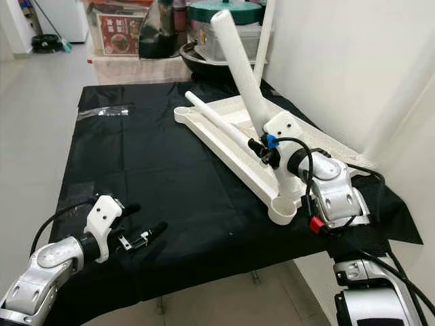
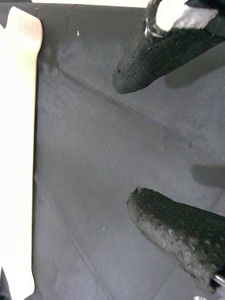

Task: Building children table

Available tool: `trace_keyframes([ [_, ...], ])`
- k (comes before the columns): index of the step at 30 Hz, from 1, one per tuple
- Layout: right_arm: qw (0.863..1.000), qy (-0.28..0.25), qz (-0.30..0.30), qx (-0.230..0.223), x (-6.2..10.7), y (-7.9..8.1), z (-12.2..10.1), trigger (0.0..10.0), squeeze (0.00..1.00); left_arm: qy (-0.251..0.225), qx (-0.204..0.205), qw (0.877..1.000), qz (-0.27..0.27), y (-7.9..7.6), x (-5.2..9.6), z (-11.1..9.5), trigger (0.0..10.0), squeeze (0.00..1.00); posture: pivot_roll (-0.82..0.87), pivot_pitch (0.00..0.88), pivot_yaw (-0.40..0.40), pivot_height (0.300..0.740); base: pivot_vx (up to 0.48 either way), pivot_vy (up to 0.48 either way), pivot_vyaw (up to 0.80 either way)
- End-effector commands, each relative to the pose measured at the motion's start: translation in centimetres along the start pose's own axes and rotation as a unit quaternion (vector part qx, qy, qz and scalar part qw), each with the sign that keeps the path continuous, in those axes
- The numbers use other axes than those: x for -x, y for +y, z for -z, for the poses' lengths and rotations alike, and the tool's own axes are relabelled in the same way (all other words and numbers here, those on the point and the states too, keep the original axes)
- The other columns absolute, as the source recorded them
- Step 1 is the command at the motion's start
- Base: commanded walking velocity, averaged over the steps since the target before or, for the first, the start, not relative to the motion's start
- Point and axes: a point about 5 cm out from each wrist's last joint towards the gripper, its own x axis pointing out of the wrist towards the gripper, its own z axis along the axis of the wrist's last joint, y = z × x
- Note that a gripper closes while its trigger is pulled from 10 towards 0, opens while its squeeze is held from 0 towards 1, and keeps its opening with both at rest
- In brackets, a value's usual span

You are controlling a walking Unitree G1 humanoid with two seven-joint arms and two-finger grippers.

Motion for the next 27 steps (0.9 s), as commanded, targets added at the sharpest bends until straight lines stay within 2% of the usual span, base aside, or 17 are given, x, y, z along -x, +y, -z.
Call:
trace_keyframes([
  [1,1.0,0.013,-0.018,0.007,0.3,0.3,0.3,0.0,0.0,0.006,0.004,1.0,-0.002,0.2,0.0,0.1,10.0,0.0,0.0,0.0,-0.078,0.74,0.0,0.0,0.0],
  [6,0.999,0.016,-0.044,0.01,0.4,1.0,0.5,0.0,0.0,0.006,0.005,1.0,-0.003,0.3,0.0,0.1,10.0,0.0,0.01,0.0,-0.079,0.74,0.0,0.0,0.0],
  [14,0.999,-0.009,-0.034,-0.018,0.0,1.0,-0.4,0.0,0.0,0.008,0.005,1.0,-0.004,0.5,0.1,0.1,10.0,0.0,0.01,0.0,-0.076,0.74,0.0,0.0,0.0],
  [27,0.998,-0.01,-0.025,-0.054,0.4,1.8,0.1,0.0,0.0,0.011,0.006,1.0,-0.004,0.6,0.2,0.2,10.0,0.0,0.02,0.0,-0.069,0.74,0.0,0.0,0.0],
])
